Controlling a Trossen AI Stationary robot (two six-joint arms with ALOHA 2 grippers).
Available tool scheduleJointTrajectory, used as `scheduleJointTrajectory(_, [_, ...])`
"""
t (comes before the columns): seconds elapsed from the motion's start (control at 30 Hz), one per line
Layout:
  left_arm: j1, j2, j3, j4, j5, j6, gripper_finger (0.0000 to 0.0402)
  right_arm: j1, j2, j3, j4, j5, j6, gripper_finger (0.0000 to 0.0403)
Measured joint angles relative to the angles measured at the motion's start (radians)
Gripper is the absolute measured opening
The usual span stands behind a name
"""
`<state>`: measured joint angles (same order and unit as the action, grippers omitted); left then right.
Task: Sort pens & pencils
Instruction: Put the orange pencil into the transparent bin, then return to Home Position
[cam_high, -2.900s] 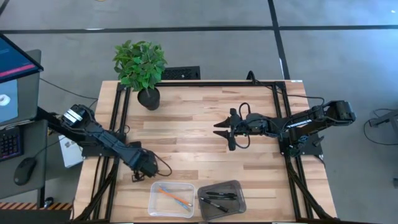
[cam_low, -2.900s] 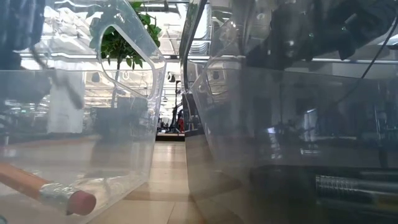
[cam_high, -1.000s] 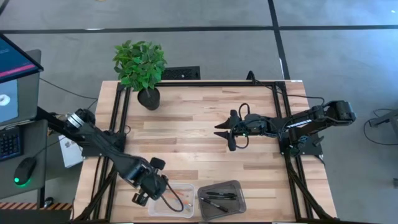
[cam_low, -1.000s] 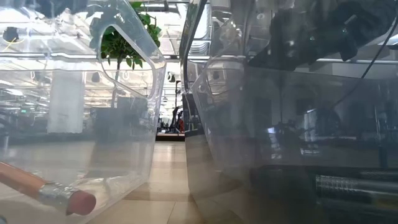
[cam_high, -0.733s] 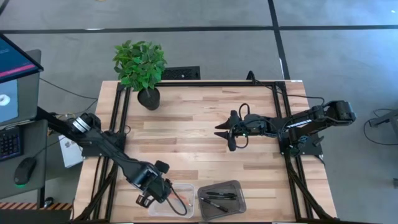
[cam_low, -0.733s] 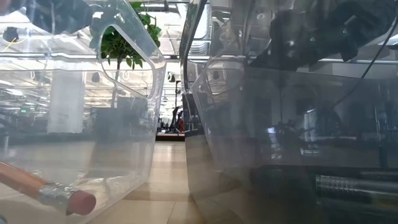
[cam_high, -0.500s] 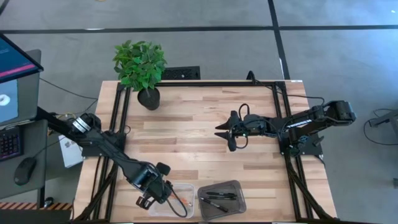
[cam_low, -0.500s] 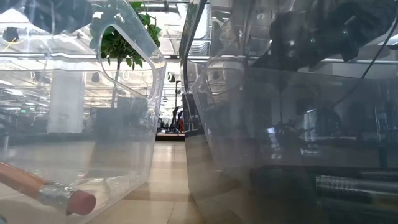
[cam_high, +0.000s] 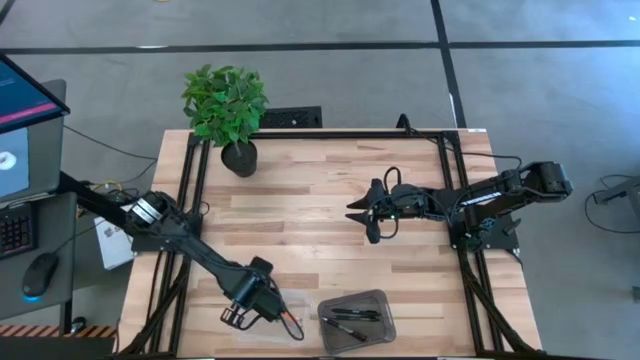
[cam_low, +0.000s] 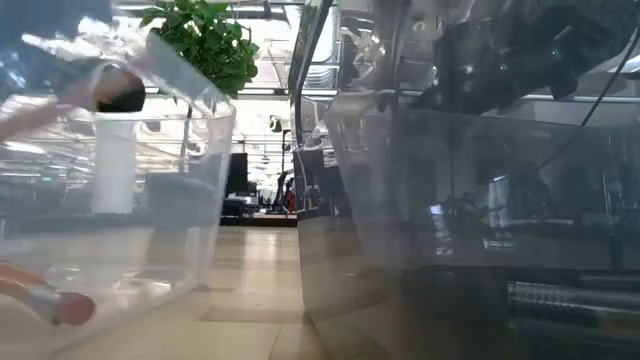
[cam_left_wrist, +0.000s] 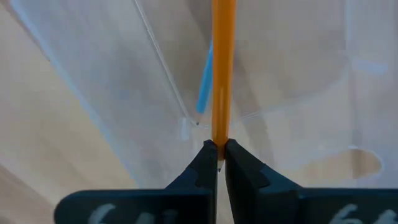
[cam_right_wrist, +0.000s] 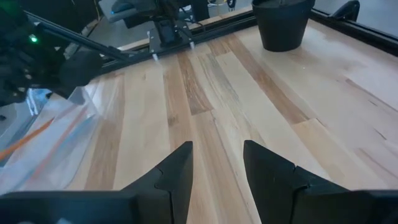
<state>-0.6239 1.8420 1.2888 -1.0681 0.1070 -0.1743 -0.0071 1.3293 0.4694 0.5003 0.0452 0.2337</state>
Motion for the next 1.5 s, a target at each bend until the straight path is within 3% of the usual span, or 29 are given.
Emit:
scheduleJointTrajectory(0.57, [0.058,0.006,0.013,-0.043,0.01,-0.027,0.0075,0.0,0.0,0.0,-0.032,0.0,0.004,0.0164])
scheduleJointTrajectory(0.77, [0.058,-0.059,0.018,-0.063,-0.057,-0.034,0.0086,0.0,0.0,0.0,-0.022,0.0,0.004,0.0167])
scheduleJointTrajectory(0.87, [0.058,-0.151,0.019,-0.055,-0.147,-0.04,0.0086,0.0,0.0,0.0,-0.001,-0.001,0.003,0.0166])
scheduleJointTrajectory(0.97, [0.06,-0.268,-0.003,-0.018,-0.318,-0.045,0.0086,0.0,-0.002,0.0,0.01,-0.034,-0.077,0.0164])
scheduleJointTrajectory(1.17, [0.114,-0.561,-0.141,0.144,-0.6,0.025,0.0086,-0.052,-0.09,0.0,0.013,-0.126,-0.2,0.0166])
scheduleJointTrajectory(1.4, [0.328,-0.919,-0.343,0.337,-0.857,0.128,0.0086,-0.234,-0.321,0.0,-0.107,-0.242,-0.355,0.0164])
scheduleJointTrajectory(1.5, [0.449,-1.05,-0.45,0.506,-0.88,0.214,0.0086,-0.32,-0.407,0.0,-0.183,-0.277,-0.393,0.0165])
